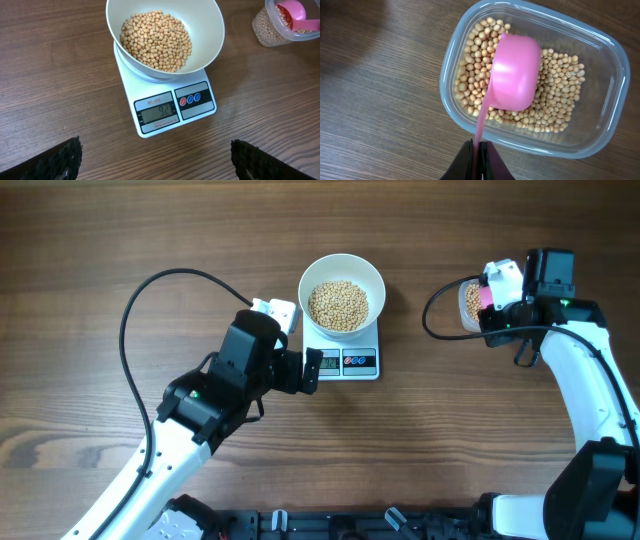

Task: Scoop item into bowl and weigh 150g on scale
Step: 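Lower the pink scoop with the right gripper into the soybeans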

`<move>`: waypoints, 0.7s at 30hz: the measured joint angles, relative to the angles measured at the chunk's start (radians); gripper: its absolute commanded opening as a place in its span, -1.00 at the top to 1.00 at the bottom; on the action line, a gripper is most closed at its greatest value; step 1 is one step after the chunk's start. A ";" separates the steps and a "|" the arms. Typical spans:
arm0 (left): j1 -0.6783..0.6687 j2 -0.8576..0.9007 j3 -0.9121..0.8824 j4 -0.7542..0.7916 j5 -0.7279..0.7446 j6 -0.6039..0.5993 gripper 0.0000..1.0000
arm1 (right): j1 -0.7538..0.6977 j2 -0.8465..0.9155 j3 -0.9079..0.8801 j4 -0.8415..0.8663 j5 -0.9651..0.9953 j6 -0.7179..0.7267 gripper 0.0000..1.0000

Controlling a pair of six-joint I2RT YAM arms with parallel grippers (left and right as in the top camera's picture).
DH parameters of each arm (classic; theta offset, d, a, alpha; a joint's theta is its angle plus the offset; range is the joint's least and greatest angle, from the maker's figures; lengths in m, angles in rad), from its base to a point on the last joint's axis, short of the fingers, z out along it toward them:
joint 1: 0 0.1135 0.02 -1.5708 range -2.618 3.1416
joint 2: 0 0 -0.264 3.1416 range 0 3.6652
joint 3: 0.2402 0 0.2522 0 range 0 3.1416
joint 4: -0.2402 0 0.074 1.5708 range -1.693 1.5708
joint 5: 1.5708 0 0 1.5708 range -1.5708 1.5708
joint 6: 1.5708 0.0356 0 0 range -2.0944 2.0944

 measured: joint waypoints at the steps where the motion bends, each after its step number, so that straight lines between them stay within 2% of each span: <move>1: 0.000 0.000 0.000 0.000 0.000 0.000 -1.00 | 0.000 0.000 0.000 0.000 -0.003 0.011 0.91; 21: 0.000 0.000 0.000 0.000 0.000 0.000 -1.00 | -0.222 0.027 0.000 -0.008 -0.363 0.174 0.91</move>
